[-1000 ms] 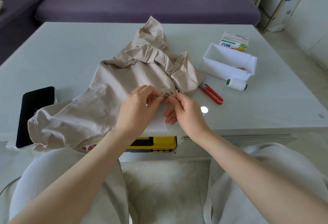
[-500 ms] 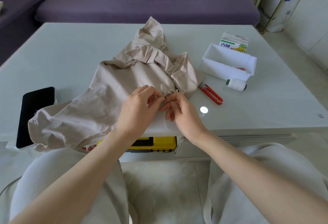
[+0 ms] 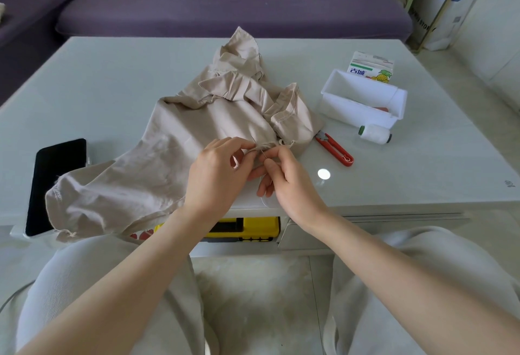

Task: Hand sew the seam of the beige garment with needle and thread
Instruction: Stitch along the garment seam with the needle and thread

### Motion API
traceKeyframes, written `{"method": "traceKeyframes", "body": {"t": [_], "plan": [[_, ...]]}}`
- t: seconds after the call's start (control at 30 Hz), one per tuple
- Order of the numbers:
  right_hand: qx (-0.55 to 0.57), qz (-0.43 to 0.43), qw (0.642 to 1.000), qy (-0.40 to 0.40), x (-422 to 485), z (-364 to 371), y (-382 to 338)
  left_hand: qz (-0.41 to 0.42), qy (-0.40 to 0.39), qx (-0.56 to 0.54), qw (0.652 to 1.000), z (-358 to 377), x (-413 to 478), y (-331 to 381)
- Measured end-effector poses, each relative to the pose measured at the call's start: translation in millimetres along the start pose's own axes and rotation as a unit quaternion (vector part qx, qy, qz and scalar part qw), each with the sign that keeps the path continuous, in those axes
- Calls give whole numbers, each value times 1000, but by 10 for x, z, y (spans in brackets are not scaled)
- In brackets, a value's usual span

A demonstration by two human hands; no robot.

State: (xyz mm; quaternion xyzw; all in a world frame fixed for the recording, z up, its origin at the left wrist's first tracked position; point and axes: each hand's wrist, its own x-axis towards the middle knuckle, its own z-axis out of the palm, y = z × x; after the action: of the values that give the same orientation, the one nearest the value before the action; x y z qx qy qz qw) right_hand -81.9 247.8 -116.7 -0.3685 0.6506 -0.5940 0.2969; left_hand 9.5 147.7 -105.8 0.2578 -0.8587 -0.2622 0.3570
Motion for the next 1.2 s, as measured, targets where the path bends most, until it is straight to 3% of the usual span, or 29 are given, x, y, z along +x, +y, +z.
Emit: {"method": "traceKeyframes", "body": {"t": [0.47, 0.7, 0.97, 1.2], "plan": [[-58, -7, 998, -35, -41, 11, -16, -26, 22, 16, 999, -35, 36, -9], [-39, 3, 999, 1, -12, 4, -21, 5, -39, -3, 999, -11, 12, -6], [1, 24, 1000, 1, -24, -16, -63, -63, -59, -66, 994, -62, 23, 85], [-36, 14, 999, -2, -23, -8, -43, -82, -67, -102, 989, -45, 31, 75]]}}
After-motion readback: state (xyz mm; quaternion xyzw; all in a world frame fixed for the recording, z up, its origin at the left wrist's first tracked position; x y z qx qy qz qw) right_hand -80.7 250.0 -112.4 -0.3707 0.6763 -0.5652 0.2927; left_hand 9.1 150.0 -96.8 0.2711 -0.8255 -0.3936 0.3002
